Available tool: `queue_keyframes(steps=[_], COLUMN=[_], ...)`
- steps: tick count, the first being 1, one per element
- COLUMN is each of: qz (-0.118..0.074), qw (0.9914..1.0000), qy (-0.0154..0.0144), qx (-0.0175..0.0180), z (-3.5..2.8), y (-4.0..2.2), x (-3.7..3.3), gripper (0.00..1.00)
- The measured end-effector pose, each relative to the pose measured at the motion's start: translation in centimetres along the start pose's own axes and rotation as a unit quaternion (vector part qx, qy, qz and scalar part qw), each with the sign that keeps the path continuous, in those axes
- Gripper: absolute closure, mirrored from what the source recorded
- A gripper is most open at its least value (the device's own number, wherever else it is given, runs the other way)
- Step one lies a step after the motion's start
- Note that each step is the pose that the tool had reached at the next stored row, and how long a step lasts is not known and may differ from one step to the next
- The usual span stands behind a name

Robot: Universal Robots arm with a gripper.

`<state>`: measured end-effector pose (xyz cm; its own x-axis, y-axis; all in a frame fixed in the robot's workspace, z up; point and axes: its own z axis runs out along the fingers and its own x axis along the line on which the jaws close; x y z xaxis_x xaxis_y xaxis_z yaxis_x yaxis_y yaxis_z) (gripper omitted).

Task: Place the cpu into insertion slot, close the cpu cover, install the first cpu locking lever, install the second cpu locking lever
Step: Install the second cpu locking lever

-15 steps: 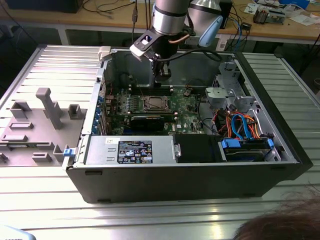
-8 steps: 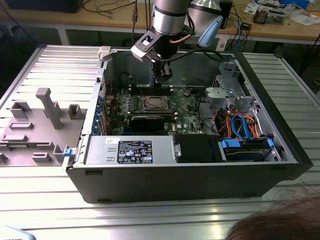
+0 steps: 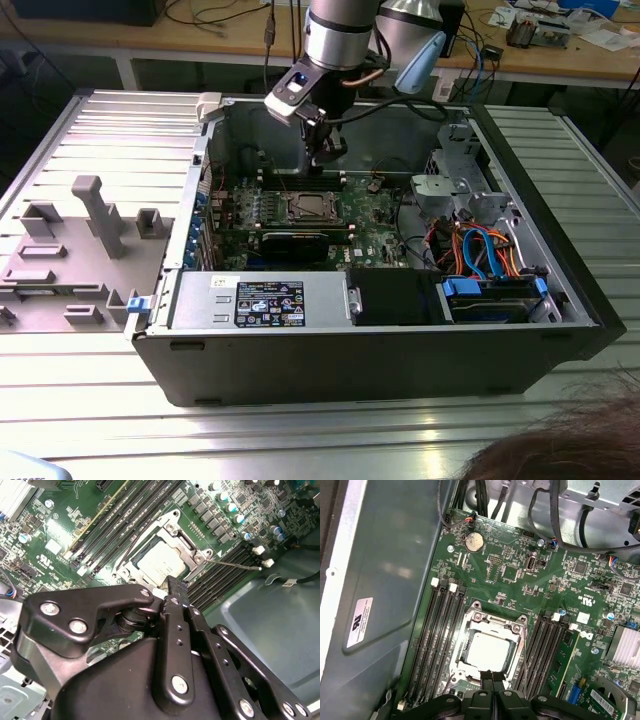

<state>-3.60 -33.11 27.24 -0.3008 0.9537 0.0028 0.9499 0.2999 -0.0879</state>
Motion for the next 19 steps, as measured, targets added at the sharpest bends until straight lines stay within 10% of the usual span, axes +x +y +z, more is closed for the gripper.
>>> queue_keyframes(steps=[19], qz=[-0.049], qw=[0.99879], qy=[-0.0043], qx=[0.0001], z=[0.00], y=[0.00], x=[0.00], gripper=[0.89])
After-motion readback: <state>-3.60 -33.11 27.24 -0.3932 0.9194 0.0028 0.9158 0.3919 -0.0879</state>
